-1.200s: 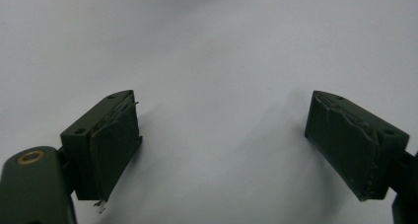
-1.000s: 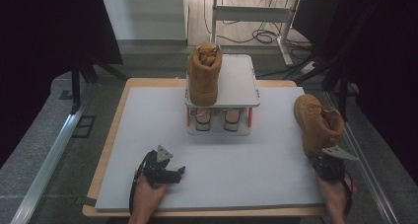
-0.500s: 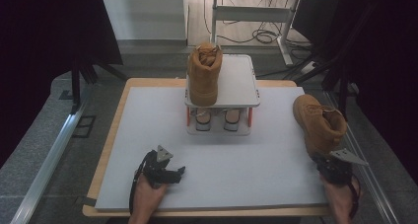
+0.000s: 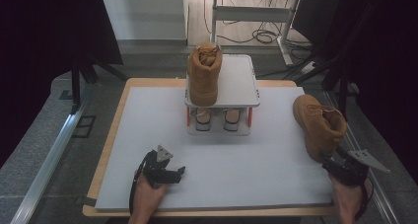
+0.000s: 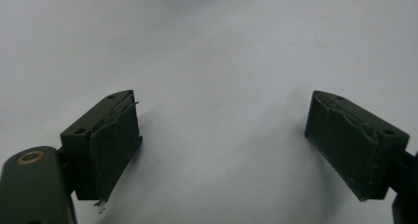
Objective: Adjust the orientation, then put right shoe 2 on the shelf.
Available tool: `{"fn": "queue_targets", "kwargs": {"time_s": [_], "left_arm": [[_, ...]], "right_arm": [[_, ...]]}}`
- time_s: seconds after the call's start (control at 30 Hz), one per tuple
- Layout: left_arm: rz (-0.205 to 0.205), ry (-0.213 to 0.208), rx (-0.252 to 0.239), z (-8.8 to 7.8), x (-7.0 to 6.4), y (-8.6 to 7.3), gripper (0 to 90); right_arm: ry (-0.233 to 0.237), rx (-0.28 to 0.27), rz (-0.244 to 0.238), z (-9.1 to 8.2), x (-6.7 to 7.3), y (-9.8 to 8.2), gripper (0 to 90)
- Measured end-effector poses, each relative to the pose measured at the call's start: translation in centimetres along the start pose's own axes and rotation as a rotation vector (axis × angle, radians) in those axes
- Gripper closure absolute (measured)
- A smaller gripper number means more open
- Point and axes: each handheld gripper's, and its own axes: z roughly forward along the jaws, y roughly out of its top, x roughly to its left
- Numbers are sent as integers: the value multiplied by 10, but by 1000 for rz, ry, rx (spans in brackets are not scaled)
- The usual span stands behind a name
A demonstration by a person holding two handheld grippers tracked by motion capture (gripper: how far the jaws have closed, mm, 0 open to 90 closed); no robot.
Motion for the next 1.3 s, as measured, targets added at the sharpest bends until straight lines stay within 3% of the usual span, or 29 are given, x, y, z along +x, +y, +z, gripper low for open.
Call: {"fn": "queue_targets", "kwargs": {"time_s": [0.03,0.07,0.13,0.33,0.7,0.87,1.13,1.3], "left_arm": [[0,0,0,0,0,0,131],[0,0,0,0,0,0,131],[0,0,0,0,0,0,131],[0,0,0,0,0,0,131],[-1,0,0,0,0,0,131],[-1,0,0,0,0,0,131],[-2,0,0,0,0,0,131],[-2,0,0,0,0,0,131]], "right_arm": [[0,0,0,0,0,0,268],[-8,8,12,2,-2,1,183],[-10,3,11,4,-3,2,146],[-20,-26,-8,12,-3,5,93],[-14,-73,-1,27,-6,17,7],[-14,-81,-12,35,-6,22,0],[-22,-103,37,47,-9,28,0],[-37,-118,31,55,-8,31,0]]}}
